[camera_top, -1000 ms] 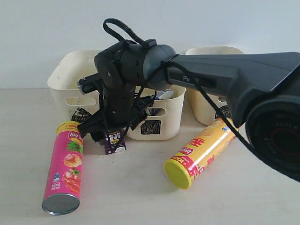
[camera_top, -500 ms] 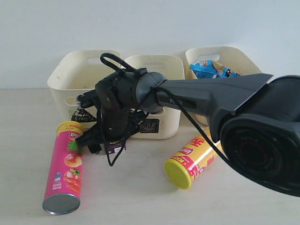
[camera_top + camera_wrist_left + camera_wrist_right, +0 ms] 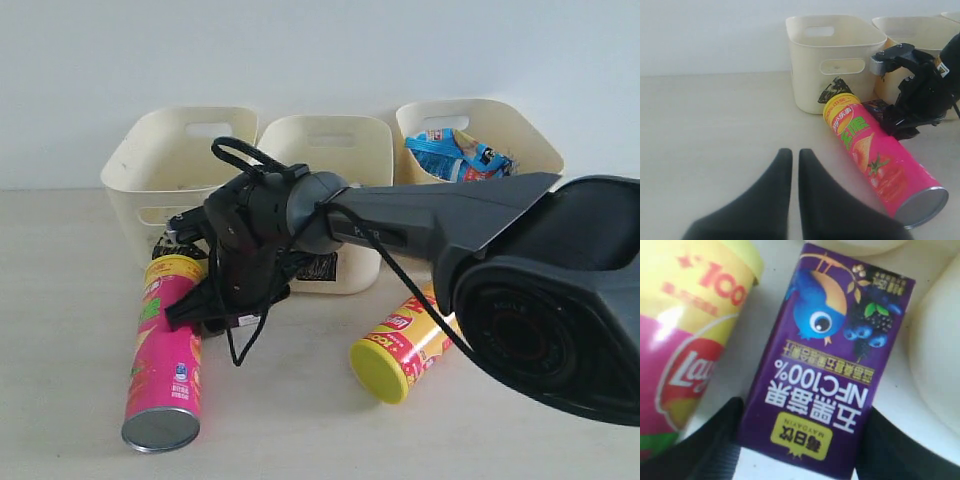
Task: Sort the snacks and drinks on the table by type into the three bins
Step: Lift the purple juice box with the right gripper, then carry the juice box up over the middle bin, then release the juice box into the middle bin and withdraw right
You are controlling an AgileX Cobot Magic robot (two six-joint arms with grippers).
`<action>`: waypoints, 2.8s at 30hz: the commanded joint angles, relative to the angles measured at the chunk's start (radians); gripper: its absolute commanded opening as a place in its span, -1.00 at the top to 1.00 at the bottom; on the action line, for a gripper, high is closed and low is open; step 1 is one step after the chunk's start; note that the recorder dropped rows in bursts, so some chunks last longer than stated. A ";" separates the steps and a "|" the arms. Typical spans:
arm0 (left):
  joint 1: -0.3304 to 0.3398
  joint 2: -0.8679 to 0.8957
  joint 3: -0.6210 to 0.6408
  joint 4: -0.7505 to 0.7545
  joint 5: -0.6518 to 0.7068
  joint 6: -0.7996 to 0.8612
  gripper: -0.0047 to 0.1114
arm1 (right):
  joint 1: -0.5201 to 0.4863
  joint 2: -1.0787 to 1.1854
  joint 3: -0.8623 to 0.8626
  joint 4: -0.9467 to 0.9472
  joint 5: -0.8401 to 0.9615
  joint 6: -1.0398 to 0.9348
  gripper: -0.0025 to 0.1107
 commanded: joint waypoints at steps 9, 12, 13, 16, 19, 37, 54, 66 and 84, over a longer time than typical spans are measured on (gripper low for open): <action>-0.005 -0.003 -0.003 -0.004 -0.003 -0.007 0.84 | 0.015 -0.066 0.005 -0.050 0.212 -0.074 0.96; -0.005 -0.003 -0.003 -0.004 -0.003 -0.007 0.84 | 0.030 -0.099 0.019 -0.050 0.242 -0.096 0.96; -0.005 -0.003 -0.003 -0.004 -0.003 -0.007 0.84 | 0.039 -0.123 0.046 -0.050 0.233 -0.099 0.96; -0.005 -0.003 -0.003 -0.004 -0.003 -0.007 0.84 | 0.047 -0.175 0.101 -0.034 0.228 -0.137 0.96; -0.005 -0.003 -0.003 -0.004 -0.003 -0.007 0.84 | 0.051 -0.235 0.156 -0.032 0.212 -0.159 0.96; -0.005 -0.003 -0.003 -0.004 -0.003 -0.007 0.84 | -0.027 -0.465 0.184 -0.154 0.090 -0.131 0.96; -0.005 -0.003 -0.003 -0.004 -0.003 -0.007 0.84 | -0.271 -0.408 0.184 -0.002 -0.177 -0.144 0.96; -0.005 -0.003 -0.003 -0.004 -0.003 -0.007 0.84 | -0.298 -0.317 0.184 0.000 -0.385 -0.173 0.53; -0.005 -0.003 -0.003 -0.004 -0.003 -0.007 0.84 | -0.300 -0.314 0.184 -0.005 -0.304 -0.173 -0.77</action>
